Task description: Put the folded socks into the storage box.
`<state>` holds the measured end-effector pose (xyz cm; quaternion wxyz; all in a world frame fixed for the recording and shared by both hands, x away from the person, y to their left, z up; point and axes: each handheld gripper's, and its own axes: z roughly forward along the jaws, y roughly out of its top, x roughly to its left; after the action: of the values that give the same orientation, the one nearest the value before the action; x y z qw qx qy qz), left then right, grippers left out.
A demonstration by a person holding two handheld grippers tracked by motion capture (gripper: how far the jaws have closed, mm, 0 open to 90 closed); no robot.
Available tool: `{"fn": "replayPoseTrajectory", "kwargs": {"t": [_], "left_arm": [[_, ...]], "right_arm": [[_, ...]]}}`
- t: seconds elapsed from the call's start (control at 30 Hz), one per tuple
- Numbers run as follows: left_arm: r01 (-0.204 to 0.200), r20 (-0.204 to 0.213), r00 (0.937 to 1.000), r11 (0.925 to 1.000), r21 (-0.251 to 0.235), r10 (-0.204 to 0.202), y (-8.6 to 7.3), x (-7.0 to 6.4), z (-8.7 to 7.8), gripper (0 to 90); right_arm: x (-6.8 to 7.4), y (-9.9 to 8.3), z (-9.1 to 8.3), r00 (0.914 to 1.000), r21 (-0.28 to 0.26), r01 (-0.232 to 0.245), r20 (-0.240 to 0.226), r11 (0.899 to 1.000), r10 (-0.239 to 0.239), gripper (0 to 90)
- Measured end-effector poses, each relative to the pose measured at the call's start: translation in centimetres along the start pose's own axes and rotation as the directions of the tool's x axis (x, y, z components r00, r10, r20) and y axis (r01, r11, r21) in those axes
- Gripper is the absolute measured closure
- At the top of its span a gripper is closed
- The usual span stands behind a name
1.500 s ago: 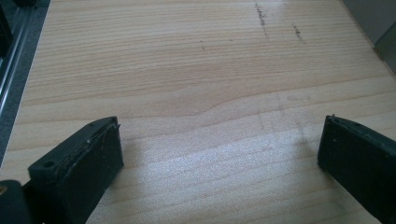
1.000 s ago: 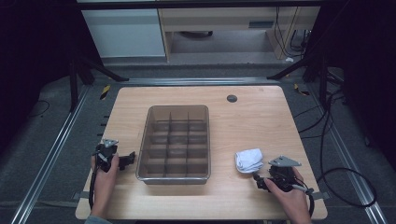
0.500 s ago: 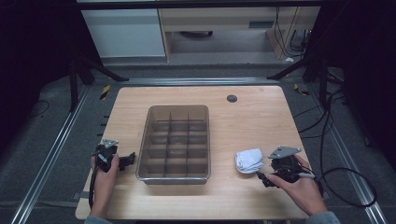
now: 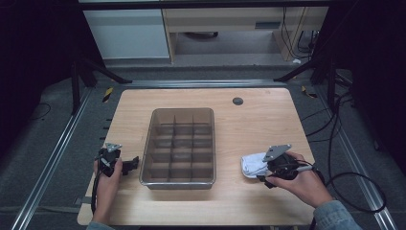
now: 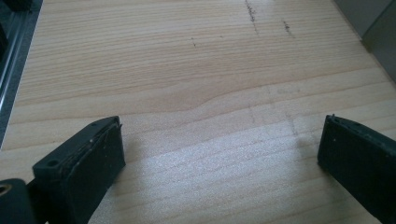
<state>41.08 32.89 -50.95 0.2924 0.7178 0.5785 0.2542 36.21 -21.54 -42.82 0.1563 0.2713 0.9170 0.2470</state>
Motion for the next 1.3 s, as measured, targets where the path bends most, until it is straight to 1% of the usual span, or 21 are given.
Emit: {"fn": "replayPoseTrajectory", "kwargs": {"t": [0.03,0.1,0.13,0.17,0.27,0.33,0.4,0.43,0.47,0.5,0.57,0.63,0.77,0.83,0.9,0.97,1.03,1.1,1.17,1.2,1.3], "left_arm": [[0.000,0.000,1.0000,1.0000,0.000,0.000,0.0,0.0,0.0,0.0],[0.000,0.000,1.0000,1.0000,0.000,0.000,0.0,0.0,0.0,0.0],[0.000,0.001,1.0000,1.0000,0.000,0.000,0.0,0.0,0.0,0.0],[-0.001,0.001,1.0000,1.0000,0.000,0.001,0.0,0.0,0.0,0.0],[-0.003,0.005,1.0000,1.0000,0.000,0.003,0.0,0.0,0.0,0.0],[-0.005,0.006,1.0000,1.0000,0.001,0.005,0.0,0.0,0.0,0.0],[-0.008,0.008,0.9999,1.0000,-0.001,0.008,-0.1,-0.1,-0.1,0.0],[-0.010,0.009,0.9999,0.9999,0.000,0.010,-0.1,-0.1,-0.1,0.0],[-0.011,0.010,0.9999,0.9999,-0.001,0.011,-0.1,-0.1,-0.1,0.0],[-0.011,0.011,0.9999,0.9999,-0.001,0.011,-0.1,-0.1,-0.1,0.0],[-0.013,0.013,0.9998,0.9999,-0.001,0.013,-0.2,-0.1,-0.2,0.0],[-0.013,0.014,0.9998,0.9999,0.000,0.013,-0.2,-0.2,-0.2,0.0],[-0.015,0.015,0.9998,0.9999,0.000,0.015,-0.2,-0.2,-0.2,0.0],[-0.015,0.015,0.9998,0.9999,0.000,0.015,-0.2,-0.2,-0.2,0.0],[-0.015,0.016,0.9998,0.9999,-0.001,0.015,-0.2,-0.2,-0.2,0.0],[-0.015,0.017,0.9997,0.9999,-0.001,0.015,-0.2,-0.2,-0.2,0.0],[-0.017,0.019,0.9997,0.9999,-0.001,0.017,-0.3,-0.2,-0.3,0.0],[-0.017,0.020,0.9997,0.9999,-0.001,0.017,-0.3,-0.2,-0.3,0.0],[-0.017,0.020,0.9997,0.9999,-0.001,0.017,-0.3,-0.2,-0.3,0.0],[-0.017,0.020,0.9996,0.9999,-0.001,0.017,-0.3,-0.2,-0.3,0.0],[-0.017,0.020,0.9996,0.9998,-0.001,0.017,-0.3,-0.2,-0.3,0.0]], "right_arm": [[0.0,0.0,0.0,1.0000,0.000,0.000,0.000,1.000,0.000,30.3],[-0.1,0.4,0.5,0.9995,0.008,0.024,-0.022,1.000,-0.024,31.1],[-0.1,0.8,1.1,0.9977,0.020,0.054,-0.041,0.998,-0.053,31.2],[-0.1,0.8,1.1,0.9977,0.020,0.054,-0.041,0.998,-0.053,31.2],[-0.3,1.4,2.4,0.9948,0.041,0.085,-0.059,0.996,-0.083,30.5],[-0.3,1.5,2.6,0.9947,0.045,0.084,-0.063,0.995,-0.082,30.2],[-0.3,1.5,2.9,0.9924,0.051,0.104,-0.071,0.993,-0.100,29.9],[-0.3,1.6,3.0,0.9893,0.058,0.126,-0.081,0.990,-0.121,29.8],[-0.3,1.6,3.0,0.9893,0.058,0.126,-0.081,0.990,-0.121,29.8],[-0.2,1.5,3.2,0.9866,0.069,0.149,-0.078,0.986,-0.144,30.1],[-0.2,1.5,3.2,0.9861,0.074,0.154,-0.076,0.985,-0.148,30.6],[-0.3,1.3,3.2,0.9832,0.085,0.173,-0.074,0.981,-0.167,32.6],[-0.5,0.9,3.3,0.9807,0.093,0.185,-0.083,0.978,-0.177,34.3],[-0.6,0.8,3.4,0.9774,0.102,0.202,-0.085,0.974,-0.194,33.9],[-0.6,0.8,3.4,0.9760,0.103,0.209,-0.082,0.972,-0.201,32.6],[-0.7,0.9,3.5,0.9768,0.100,0.198,-0.103,0.975,-0.188,30.6],[-0.9,0.9,3.5,0.9780,0.099,0.188,-0.110,0.977,-0.177,30.9],[-0.9,0.9,3.7,0.9775,0.104,0.194,-0.104,0.975,-0.184,32.1],[-0.7,1.0,3.9,0.9747,0.117,0.207,-0.111,0.971,-0.194,36.4],[-0.6,1.1,4.1,0.9736,0.123,0.211,-0.114,0.970,-0.198,36.8],[-0.1,1.6,4.6,0.9738,0.143,0.215,-0.105,0.966,-0.202,40.8]]}}
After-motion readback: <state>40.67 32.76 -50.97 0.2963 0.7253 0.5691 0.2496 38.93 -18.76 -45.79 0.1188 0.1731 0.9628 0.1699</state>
